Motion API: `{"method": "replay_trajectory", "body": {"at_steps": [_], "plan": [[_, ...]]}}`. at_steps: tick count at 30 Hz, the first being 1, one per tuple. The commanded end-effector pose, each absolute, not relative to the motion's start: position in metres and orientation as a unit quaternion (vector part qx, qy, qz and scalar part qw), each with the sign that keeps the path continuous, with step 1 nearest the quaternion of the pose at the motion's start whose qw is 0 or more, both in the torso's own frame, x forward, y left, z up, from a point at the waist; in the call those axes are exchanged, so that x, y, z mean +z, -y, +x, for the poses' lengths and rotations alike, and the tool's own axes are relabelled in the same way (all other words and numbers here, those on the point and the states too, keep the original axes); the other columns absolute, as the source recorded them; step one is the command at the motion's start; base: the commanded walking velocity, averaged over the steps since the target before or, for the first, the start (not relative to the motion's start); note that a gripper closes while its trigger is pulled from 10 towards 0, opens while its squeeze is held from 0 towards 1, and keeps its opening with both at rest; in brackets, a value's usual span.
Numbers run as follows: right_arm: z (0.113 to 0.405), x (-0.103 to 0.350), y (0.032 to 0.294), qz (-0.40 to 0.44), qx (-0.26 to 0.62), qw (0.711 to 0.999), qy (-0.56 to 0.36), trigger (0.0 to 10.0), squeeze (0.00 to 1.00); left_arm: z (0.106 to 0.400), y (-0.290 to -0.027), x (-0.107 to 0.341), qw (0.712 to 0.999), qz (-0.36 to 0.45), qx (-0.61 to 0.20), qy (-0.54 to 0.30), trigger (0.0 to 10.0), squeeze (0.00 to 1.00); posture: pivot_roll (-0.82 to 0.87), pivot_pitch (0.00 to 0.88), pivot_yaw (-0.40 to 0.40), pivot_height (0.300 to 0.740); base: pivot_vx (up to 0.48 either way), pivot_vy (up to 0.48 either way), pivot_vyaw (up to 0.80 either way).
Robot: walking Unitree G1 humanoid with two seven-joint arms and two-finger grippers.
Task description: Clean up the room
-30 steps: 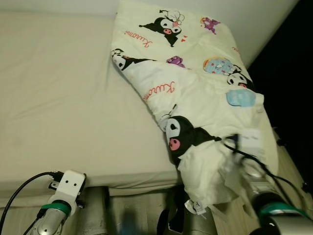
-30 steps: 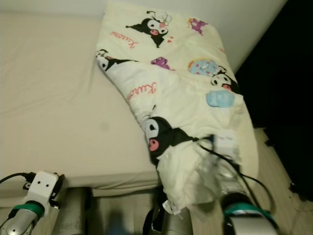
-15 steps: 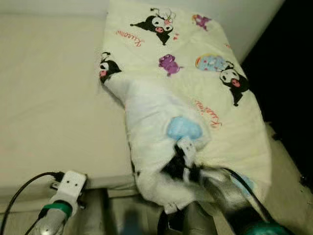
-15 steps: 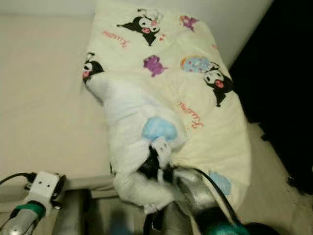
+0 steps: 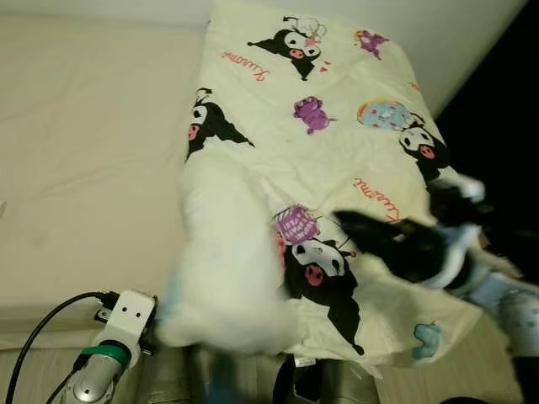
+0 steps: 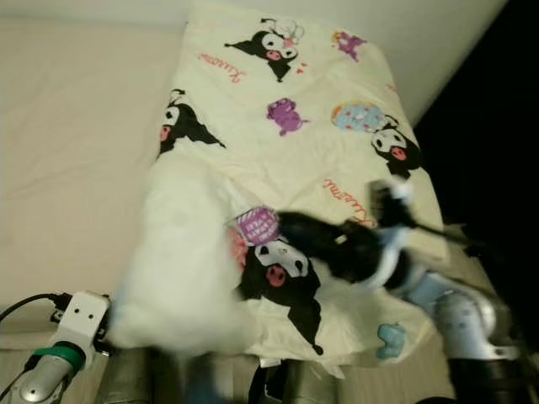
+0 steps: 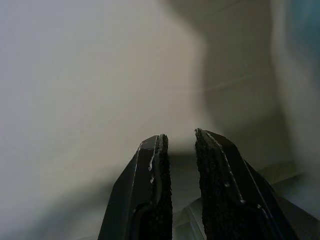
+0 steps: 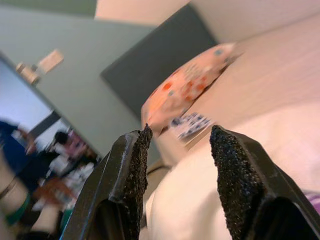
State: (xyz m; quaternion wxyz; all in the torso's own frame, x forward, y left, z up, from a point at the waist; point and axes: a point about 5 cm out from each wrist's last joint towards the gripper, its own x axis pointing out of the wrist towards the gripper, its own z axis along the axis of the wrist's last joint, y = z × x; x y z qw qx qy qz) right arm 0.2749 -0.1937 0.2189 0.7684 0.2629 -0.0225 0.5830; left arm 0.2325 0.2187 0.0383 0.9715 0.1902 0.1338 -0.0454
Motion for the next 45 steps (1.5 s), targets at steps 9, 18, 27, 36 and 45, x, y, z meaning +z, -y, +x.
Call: {"method": "replay_trajectory", "body": {"at_steps": [9, 18, 27, 36, 45], "plan": [[0.317, 0.104, 0.160, 0.138, 0.296, 0.939, -0.109, 10.0, 0.00, 0.204, -0.276, 0.045, 0.943, 0.271, 0.125, -0.151, 10.0, 0.00, 0.20, 0.136, -0.061, 0.572, 0.000, 0.000, 0.00], [0.288, 0.042, 0.111, 0.061, 0.307, 0.928, -0.201, 10.0, 0.00, 0.172, -0.337, 0.102, 0.895, 0.325, 0.302, -0.054, 10.0, 0.00, 0.26, 0.126, -0.091, 0.572, 0.000, 0.000, 0.00], [0.294, 0.050, 0.101, 0.080, 0.355, 0.916, -0.170, 10.0, 0.00, 0.251, -0.256, 0.132, 0.969, 0.247, 0.011, 0.029, 10.0, 0.00, 0.25, 0.115, -0.121, 0.572, 0.000, 0.000, 0.00], [0.315, 0.100, 0.147, 0.230, 0.323, 0.915, -0.069, 10.0, 0.00, 0.299, -0.177, 0.164, 0.948, 0.241, -0.181, 0.100, 10.0, 0.00, 0.19, 0.118, -0.120, 0.572, 0.000, 0.000, 0.00], [0.337, 0.104, 0.190, 0.260, 0.157, 0.952, -0.040, 10.0, 0.00, 0.301, -0.163, 0.105, 0.938, 0.190, -0.283, -0.066, 10.0, 0.00, 0.18, 0.120, -0.121, 0.572, 0.000, 0.000, 0.00]]}}
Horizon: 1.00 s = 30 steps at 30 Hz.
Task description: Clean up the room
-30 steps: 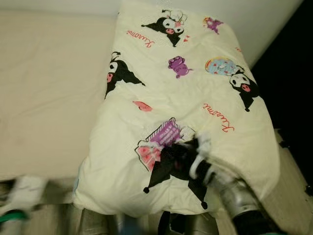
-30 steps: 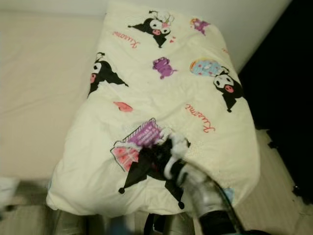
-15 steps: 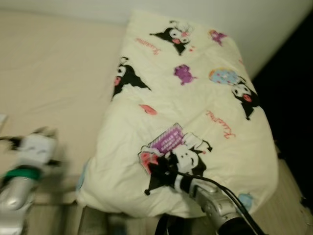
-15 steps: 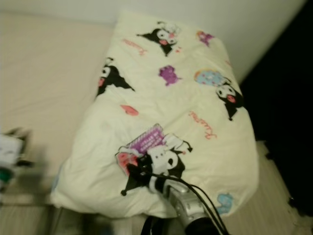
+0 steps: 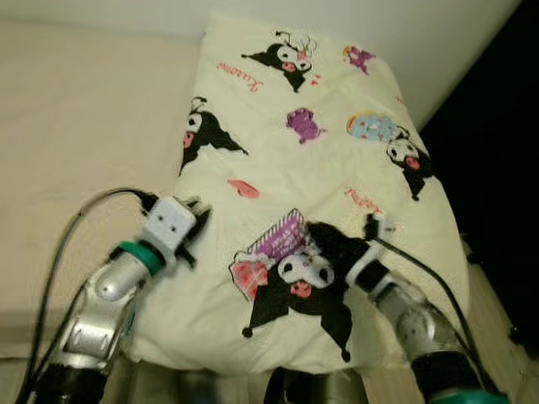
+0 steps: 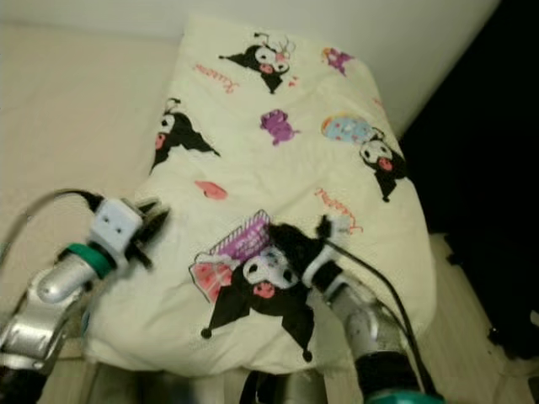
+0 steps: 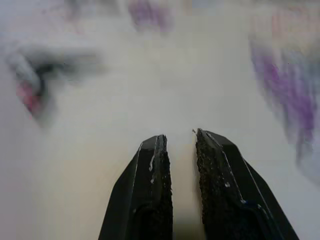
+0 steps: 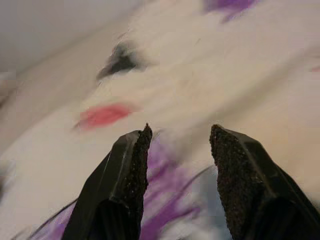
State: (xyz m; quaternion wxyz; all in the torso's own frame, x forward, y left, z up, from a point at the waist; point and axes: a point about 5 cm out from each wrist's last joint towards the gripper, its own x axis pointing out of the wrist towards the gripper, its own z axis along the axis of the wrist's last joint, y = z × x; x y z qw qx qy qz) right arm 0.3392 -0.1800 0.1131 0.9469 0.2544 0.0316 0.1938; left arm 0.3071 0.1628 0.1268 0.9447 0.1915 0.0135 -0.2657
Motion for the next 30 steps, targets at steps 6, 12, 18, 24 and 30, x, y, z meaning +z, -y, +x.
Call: {"method": "replay_trajectory", "body": {"at_steps": [6, 12, 18, 24, 30], "plan": [[0.340, 0.094, 0.197, 0.265, 0.096, 0.958, -0.053, 10.0, 0.00, 0.238, -0.216, 0.022, 0.899, 0.222, -0.257, -0.277, 10.0, 0.00, 0.20, 0.132, -0.122, 0.572, 0.000, 0.000, 0.00], [0.341, 0.090, 0.190, 0.270, 0.105, 0.955, -0.066, 10.0, 0.00, 0.186, -0.246, -0.002, 0.883, 0.234, -0.213, -0.346, 10.0, 0.00, 0.23, 0.139, -0.135, 0.572, 0.000, 0.000, 0.00], [0.348, 0.095, 0.188, 0.263, 0.113, 0.956, -0.060, 10.0, 0.00, 0.164, -0.273, 0.024, 0.899, 0.266, -0.146, -0.317, 10.0, 0.00, 0.24, 0.136, -0.140, 0.572, 0.000, 0.000, 0.00], [0.347, 0.095, 0.197, 0.263, 0.115, 0.956, -0.062, 10.0, 0.00, 0.164, -0.260, 0.113, 0.933, 0.289, -0.162, -0.140, 10.0, 0.00, 0.26, 0.144, -0.148, 0.572, 0.000, 0.000, 0.00], [0.335, 0.078, 0.199, 0.251, 0.140, 0.953, -0.095, 10.0, 0.00, 0.163, -0.218, 0.222, 0.899, 0.333, -0.285, 0.002, 10.0, 0.00, 0.29, 0.149, -0.158, 0.572, 0.000, 0.000, 0.00]]}}
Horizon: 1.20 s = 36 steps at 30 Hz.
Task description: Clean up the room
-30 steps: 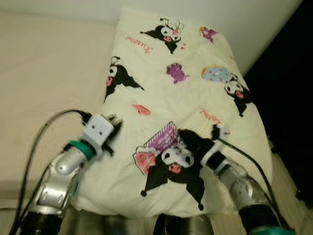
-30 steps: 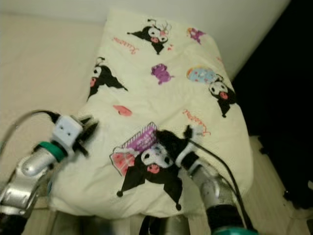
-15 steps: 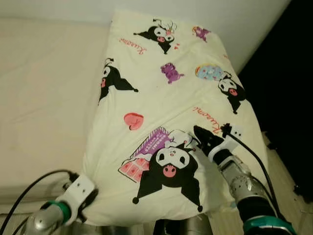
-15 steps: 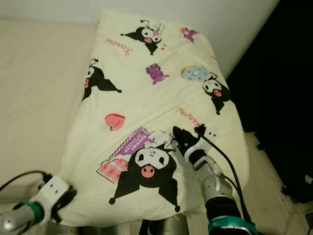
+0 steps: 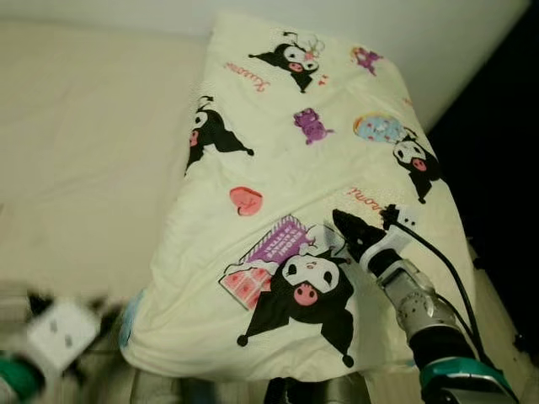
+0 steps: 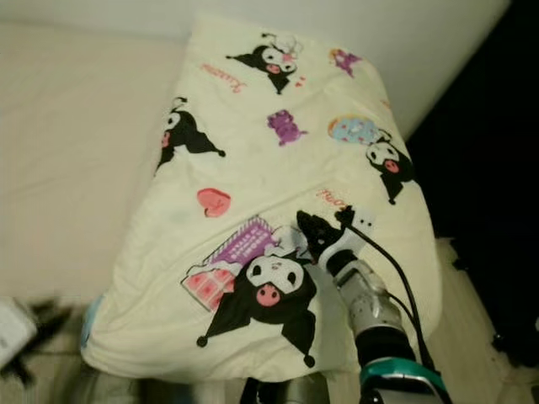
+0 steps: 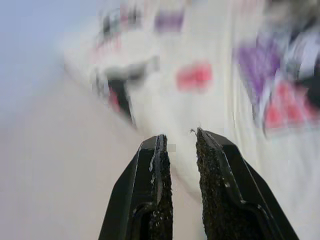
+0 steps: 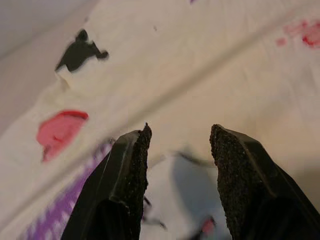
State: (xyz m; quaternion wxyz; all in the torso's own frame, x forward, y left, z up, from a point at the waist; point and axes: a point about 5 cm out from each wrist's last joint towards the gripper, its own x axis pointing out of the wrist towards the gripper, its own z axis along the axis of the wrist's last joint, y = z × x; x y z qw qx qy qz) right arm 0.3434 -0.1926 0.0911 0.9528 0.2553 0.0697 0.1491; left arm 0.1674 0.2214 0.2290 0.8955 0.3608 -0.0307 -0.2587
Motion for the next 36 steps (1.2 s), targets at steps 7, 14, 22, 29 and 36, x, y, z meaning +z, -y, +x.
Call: {"method": "replay_trajectory", "body": {"at_steps": [7, 14, 22, 29, 36], "plan": [[0.335, 0.080, 0.178, 0.231, 0.180, 0.953, -0.079, 10.0, 0.00, 0.203, -0.232, 0.220, 0.944, 0.291, -0.137, 0.079, 10.0, 0.00, 0.29, 0.136, -0.165, 0.572, 0.000, 0.000, 0.00], [0.339, 0.115, 0.136, 0.187, 0.197, 0.962, 0.010, 10.0, 0.00, 0.242, -0.218, 0.156, 0.990, 0.133, 0.032, 0.040, 10.0, 0.00, 0.24, 0.083, -0.150, 0.572, 0.000, 0.000, 0.00], [0.344, 0.126, 0.132, 0.172, 0.150, 0.973, 0.044, 10.0, 0.00, 0.256, -0.215, 0.149, 0.995, 0.086, 0.048, -0.006, 10.0, 0.00, 0.23, 0.054, -0.128, 0.597, 0.000, 0.000, 0.00], [0.344, 0.122, 0.134, 0.171, 0.145, 0.974, 0.036, 10.0, 0.00, 0.263, -0.218, 0.147, 0.993, 0.101, 0.059, 0.001, 10.0, 0.00, 0.24, 0.053, -0.127, 0.612, 0.000, 0.000, 0.00], [0.342, 0.119, 0.126, 0.165, 0.140, 0.976, 0.030, 10.0, 0.00, 0.265, -0.216, 0.128, 0.989, 0.114, 0.088, -0.017, 10.0, 0.00, 0.24, 0.048, -0.128, 0.642, 0.000, 0.000, 0.00]]}}
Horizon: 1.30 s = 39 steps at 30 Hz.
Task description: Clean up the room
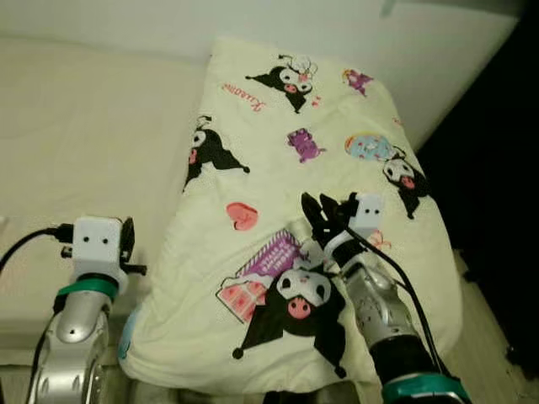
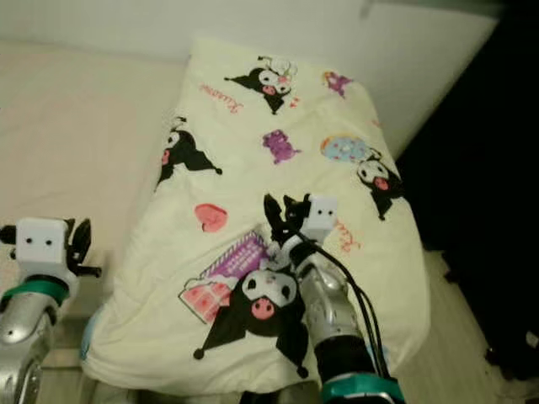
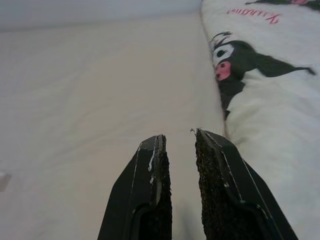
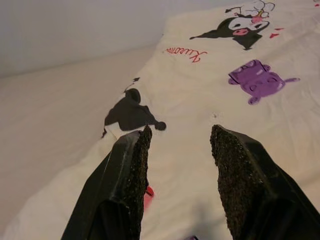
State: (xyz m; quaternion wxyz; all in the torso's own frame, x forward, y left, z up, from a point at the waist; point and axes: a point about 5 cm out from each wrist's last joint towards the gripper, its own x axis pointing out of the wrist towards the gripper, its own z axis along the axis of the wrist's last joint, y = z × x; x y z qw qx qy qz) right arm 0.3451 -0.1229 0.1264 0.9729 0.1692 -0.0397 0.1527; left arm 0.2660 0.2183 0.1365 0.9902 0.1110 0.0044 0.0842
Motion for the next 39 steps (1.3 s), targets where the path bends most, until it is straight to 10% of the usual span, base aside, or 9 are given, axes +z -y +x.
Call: {"method": "replay_trajectory", "body": {"at_steps": [1, 39], "plan": [[0.342, 0.119, 0.126, 0.165, 0.140, 0.976, 0.030, 10.0, 0.00, 0.265, -0.216, 0.128, 0.989, 0.114, 0.088, -0.017, 10.0, 0.00, 0.24, 0.048, -0.128, 0.642, 0.000, 0.000, 0.00], [0.344, 0.109, 0.123, 0.155, 0.124, 0.980, 0.006, 10.0, 0.00, 0.273, -0.212, 0.118, 0.988, 0.122, 0.091, -0.014, 10.0, 0.00, 0.24, 0.057, -0.121, 0.740, 0.000, 0.000, 0.00]]}}
